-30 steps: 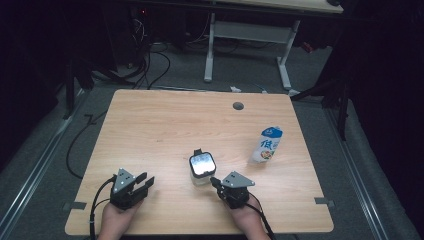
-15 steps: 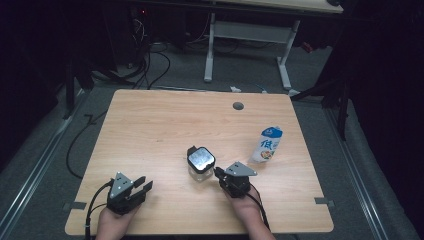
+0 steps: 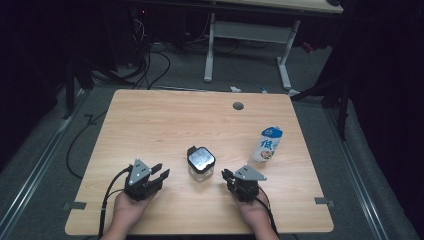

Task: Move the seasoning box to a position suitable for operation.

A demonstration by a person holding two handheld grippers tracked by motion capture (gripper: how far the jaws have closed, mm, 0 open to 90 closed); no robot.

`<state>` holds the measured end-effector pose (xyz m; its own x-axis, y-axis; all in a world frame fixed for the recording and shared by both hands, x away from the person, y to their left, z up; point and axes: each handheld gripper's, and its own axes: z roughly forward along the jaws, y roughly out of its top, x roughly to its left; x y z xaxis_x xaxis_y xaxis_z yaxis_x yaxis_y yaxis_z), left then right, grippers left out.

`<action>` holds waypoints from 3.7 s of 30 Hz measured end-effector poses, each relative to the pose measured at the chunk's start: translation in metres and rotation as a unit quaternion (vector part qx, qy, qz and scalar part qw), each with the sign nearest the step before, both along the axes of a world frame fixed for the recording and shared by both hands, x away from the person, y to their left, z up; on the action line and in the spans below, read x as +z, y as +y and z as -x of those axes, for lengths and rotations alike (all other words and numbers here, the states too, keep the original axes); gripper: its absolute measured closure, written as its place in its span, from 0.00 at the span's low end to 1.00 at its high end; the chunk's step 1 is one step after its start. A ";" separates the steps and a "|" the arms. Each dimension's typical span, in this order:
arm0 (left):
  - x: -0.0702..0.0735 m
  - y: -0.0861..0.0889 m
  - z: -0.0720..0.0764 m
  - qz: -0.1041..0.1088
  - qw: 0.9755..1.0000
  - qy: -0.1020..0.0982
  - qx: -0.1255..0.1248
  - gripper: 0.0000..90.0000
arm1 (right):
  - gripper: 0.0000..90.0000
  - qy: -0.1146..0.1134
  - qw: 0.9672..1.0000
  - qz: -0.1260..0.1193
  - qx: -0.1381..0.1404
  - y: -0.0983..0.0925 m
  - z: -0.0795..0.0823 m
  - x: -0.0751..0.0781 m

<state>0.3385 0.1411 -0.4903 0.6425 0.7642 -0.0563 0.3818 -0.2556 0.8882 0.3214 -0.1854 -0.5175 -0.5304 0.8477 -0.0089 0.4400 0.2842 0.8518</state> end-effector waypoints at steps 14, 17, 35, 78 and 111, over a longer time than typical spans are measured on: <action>0.018 -0.030 -0.043 0.021 1.000 0.000 -0.016 0.79 | 0.90 0.008 1.000 0.001 -0.030 -0.022 0.010 0.000; 0.020 -0.043 -0.051 0.013 1.000 0.000 -0.025 0.86 | 0.89 0.008 1.000 0.001 -0.030 -0.024 0.012 0.000; 0.020 -0.071 -0.066 -0.008 0.999 -0.015 -0.032 1.00 | 0.89 0.007 1.000 -0.001 -0.017 -0.022 0.014 0.000; 0.017 -0.070 -0.063 0.006 0.999 -0.020 -0.027 1.00 | 1.00 -0.026 1.000 -0.001 0.011 0.014 -0.011 0.016; 0.015 -0.071 -0.061 0.007 0.999 -0.028 -0.025 1.00 | 1.00 -0.029 0.999 -0.013 0.019 0.014 -0.010 0.018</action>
